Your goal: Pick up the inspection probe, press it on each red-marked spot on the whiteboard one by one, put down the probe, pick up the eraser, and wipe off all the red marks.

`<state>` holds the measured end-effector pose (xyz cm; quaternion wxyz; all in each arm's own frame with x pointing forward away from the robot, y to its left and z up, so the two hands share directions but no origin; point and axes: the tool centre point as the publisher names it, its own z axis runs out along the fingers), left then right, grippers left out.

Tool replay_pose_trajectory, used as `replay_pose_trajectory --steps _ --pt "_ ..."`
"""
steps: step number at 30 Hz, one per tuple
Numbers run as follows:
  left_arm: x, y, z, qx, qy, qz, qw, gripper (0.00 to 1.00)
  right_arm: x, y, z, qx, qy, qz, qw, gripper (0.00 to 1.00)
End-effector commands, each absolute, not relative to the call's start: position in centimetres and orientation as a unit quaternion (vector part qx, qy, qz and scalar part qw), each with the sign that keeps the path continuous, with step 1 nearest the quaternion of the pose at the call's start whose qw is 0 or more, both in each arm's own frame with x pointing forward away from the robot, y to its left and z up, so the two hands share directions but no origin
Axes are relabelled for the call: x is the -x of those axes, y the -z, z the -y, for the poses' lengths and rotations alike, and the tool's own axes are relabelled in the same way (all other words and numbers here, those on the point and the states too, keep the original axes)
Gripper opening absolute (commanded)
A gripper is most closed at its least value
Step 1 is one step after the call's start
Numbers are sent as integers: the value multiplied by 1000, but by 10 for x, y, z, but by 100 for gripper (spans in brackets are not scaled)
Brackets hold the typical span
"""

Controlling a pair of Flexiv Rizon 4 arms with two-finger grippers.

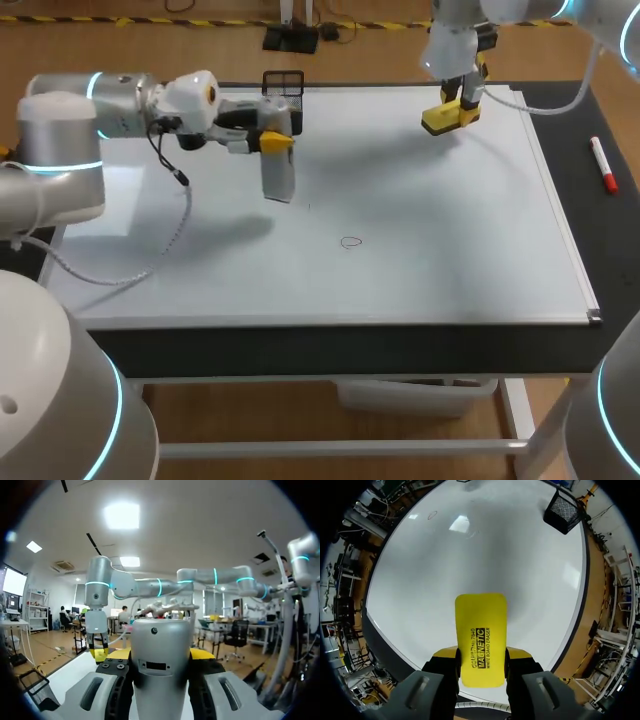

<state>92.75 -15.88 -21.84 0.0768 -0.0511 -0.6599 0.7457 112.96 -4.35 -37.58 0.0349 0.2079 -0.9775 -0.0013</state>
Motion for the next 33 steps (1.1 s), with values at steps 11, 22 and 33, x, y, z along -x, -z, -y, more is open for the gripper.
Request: replay_pose_trajectory --steps 11,22,33 --pt "-895 232 212 85 -745 646 143 0 -1131 374 44 -209 0 977 37 0" --pt "-880 244 235 106 -738 643 173 0 -1131 374 44 -209 0 977 37 0" --pt "-872 253 248 127 -734 638 193 0 -1131 374 44 -209 0 977 37 0"
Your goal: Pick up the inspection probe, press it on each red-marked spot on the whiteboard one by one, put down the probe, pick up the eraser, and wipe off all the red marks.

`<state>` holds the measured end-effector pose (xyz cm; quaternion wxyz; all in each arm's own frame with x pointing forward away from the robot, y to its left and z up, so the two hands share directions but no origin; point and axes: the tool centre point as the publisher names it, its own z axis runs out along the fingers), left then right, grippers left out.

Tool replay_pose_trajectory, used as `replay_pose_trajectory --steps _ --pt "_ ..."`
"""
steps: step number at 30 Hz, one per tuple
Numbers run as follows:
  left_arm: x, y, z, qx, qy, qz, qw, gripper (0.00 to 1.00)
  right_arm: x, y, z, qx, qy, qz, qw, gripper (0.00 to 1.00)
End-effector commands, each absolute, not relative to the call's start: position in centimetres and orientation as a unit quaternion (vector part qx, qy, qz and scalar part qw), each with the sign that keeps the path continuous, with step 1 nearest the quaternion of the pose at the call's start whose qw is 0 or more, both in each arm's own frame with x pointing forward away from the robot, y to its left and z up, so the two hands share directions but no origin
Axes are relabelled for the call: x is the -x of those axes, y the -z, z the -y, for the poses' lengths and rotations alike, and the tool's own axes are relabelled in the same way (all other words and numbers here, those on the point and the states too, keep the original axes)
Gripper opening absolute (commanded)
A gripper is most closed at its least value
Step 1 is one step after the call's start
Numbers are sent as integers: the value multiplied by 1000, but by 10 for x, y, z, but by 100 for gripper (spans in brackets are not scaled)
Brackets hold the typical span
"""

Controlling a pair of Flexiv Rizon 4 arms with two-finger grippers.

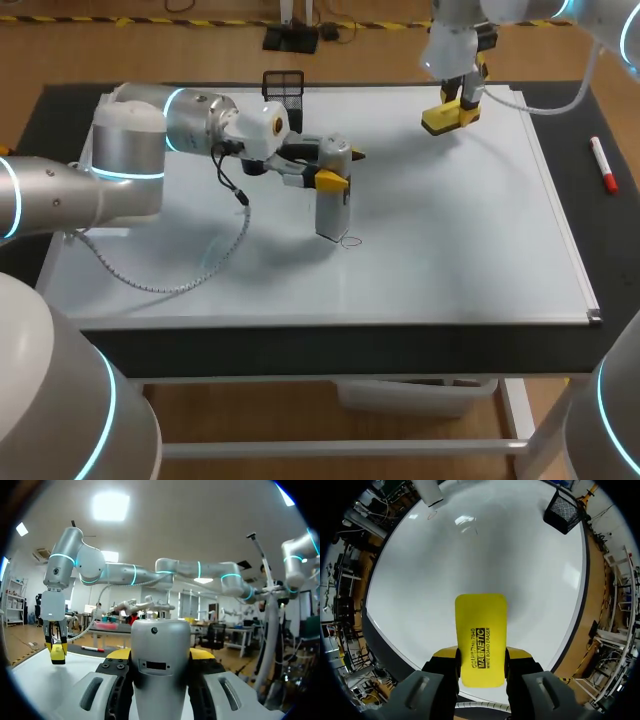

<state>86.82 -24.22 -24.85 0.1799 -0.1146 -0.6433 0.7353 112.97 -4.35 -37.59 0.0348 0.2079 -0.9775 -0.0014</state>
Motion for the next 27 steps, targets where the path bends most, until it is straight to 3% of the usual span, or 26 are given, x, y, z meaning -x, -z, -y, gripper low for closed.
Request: replay_pose_trajectory --steps 1,27 --pt "-872 254 249 129 -734 638 195 0 -1131 374 44 -209 0 977 37 0" --pt "-867 272 274 151 -718 642 224 0 -1131 374 44 -209 0 977 37 0"
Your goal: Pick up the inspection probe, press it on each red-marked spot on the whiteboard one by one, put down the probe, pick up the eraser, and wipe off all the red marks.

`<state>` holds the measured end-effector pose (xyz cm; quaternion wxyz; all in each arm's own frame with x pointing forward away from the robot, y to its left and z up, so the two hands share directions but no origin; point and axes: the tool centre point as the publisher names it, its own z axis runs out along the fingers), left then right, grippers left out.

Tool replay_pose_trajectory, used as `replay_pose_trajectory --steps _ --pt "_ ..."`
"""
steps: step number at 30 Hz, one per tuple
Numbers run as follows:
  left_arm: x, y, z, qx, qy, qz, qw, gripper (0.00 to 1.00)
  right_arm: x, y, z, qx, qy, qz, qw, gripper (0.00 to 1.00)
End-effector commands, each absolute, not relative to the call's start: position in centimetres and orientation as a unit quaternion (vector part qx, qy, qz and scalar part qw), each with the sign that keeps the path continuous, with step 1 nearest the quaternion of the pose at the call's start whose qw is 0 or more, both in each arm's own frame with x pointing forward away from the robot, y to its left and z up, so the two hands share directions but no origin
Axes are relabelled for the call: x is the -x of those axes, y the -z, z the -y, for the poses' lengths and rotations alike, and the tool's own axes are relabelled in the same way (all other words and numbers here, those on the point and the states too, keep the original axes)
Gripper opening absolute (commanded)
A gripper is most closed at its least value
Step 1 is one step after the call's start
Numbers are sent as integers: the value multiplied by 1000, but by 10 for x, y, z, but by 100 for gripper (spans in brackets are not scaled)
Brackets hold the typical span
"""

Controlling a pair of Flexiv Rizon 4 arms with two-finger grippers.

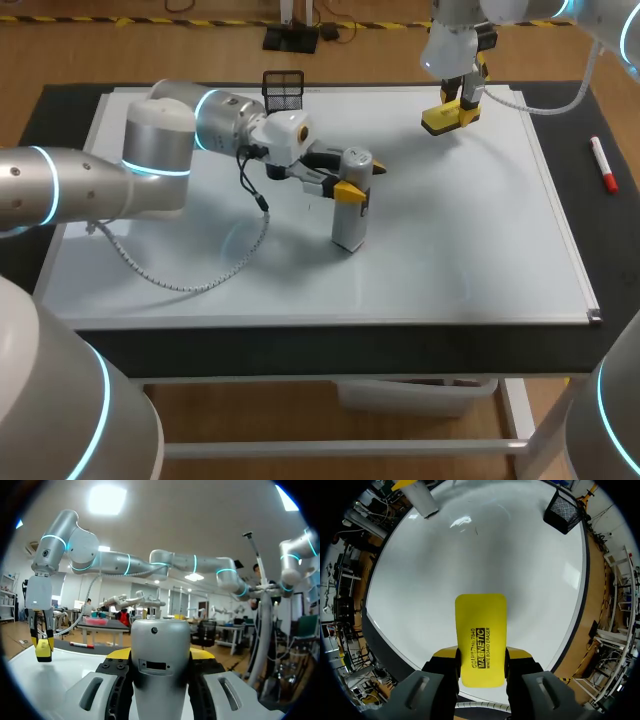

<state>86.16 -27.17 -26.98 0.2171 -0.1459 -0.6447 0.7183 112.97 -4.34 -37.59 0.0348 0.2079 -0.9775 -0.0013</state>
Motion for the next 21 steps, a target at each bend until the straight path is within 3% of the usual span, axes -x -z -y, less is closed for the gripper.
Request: replay_pose_trajectory --steps 1,21 --pt "-867 273 274 151 -718 642 224 0 -1131 374 44 -209 0 977 37 0" --pt "-867 283 273 154 -698 664 220 0 -1131 374 44 -209 0 977 37 0"
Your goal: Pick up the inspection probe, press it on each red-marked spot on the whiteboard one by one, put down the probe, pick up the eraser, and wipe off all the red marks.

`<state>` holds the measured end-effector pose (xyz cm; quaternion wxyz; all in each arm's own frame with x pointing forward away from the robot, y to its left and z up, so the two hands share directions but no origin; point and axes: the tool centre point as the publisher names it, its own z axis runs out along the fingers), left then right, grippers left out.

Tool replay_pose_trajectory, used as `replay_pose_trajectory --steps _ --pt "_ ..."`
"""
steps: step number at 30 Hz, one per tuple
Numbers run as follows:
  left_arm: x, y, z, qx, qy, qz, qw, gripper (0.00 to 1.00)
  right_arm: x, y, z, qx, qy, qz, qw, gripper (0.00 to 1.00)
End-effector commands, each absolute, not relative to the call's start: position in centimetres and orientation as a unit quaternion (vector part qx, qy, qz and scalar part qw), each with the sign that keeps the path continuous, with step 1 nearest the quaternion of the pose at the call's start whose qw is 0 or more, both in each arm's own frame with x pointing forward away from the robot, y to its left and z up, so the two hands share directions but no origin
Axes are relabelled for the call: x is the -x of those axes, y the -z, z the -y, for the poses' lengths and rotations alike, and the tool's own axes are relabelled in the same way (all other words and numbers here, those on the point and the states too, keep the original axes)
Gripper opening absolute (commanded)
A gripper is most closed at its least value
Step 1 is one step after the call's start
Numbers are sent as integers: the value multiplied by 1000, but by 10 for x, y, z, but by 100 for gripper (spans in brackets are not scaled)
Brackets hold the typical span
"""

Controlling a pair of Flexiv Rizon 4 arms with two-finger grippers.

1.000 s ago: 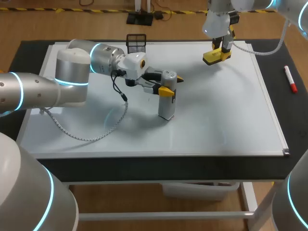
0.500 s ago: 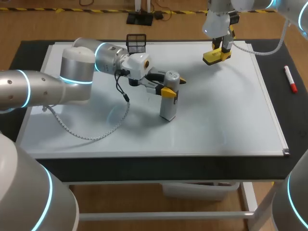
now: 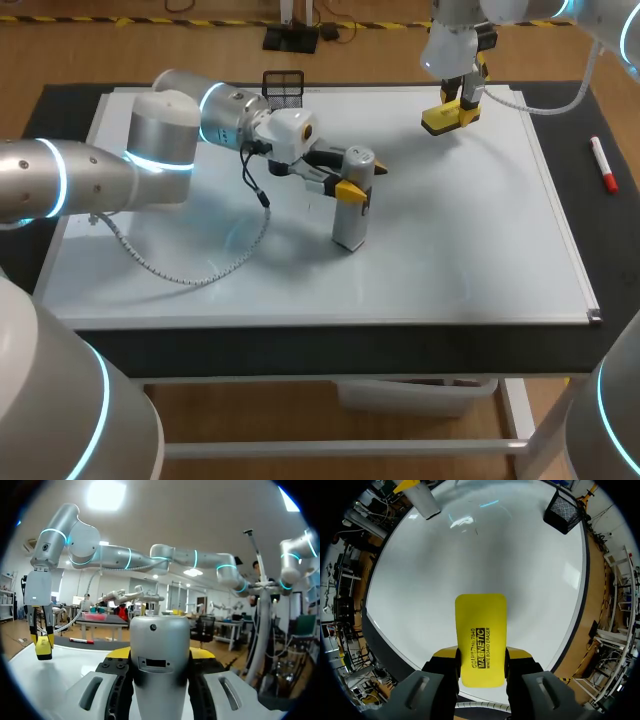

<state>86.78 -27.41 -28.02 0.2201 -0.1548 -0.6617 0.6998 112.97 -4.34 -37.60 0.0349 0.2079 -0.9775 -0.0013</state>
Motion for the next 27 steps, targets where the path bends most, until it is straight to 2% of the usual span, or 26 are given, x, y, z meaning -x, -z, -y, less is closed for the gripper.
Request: replay_pose_trajectory --steps 1,27 --pt "-867 283 273 154 -698 664 220 0 -1131 374 44 -209 0 977 37 0" --pt "-874 262 261 146 -706 665 197 0 -1131 374 44 -209 0 977 37 0"
